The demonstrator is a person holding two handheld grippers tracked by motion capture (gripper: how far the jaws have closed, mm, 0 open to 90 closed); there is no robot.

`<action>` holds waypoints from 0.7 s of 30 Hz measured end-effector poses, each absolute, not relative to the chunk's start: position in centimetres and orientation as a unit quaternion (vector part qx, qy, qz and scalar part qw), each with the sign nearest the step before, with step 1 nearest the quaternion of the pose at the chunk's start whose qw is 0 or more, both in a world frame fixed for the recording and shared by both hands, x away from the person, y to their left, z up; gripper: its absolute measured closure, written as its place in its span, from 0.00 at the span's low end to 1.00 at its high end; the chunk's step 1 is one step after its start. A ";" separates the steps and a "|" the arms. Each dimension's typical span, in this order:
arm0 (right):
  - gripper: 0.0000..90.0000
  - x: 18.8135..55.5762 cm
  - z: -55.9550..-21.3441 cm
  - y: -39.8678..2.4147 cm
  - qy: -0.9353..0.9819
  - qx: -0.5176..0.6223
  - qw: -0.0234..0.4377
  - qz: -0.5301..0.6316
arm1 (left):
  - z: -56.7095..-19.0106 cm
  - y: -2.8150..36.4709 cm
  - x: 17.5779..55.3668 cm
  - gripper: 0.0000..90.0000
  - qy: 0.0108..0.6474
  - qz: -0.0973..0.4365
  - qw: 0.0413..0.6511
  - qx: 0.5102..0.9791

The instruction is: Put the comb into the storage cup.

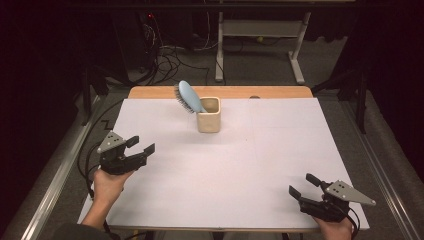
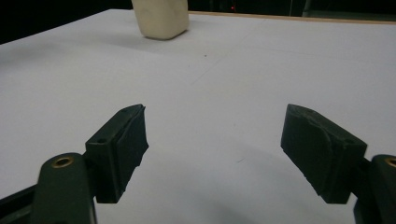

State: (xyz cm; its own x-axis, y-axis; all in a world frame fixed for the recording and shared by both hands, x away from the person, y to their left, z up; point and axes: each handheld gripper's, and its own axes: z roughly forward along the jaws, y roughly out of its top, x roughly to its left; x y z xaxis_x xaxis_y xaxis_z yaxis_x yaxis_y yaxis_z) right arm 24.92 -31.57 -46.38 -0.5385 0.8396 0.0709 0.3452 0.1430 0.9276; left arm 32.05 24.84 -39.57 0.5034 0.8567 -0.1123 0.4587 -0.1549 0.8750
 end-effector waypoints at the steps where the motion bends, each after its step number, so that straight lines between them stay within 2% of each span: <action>1: 0.26 24.9 -46.4 -31.6 0.715 0.414 0.244 0.507 | -39.6 24.8 32.0 0.37 0.451 0.212 0.469 0.729; 21: 0.26 24.9 -46.4 -31.6 0.716 0.415 0.244 0.506 | -40.8 25.5 30.9 0.36 0.457 0.208 0.471 0.725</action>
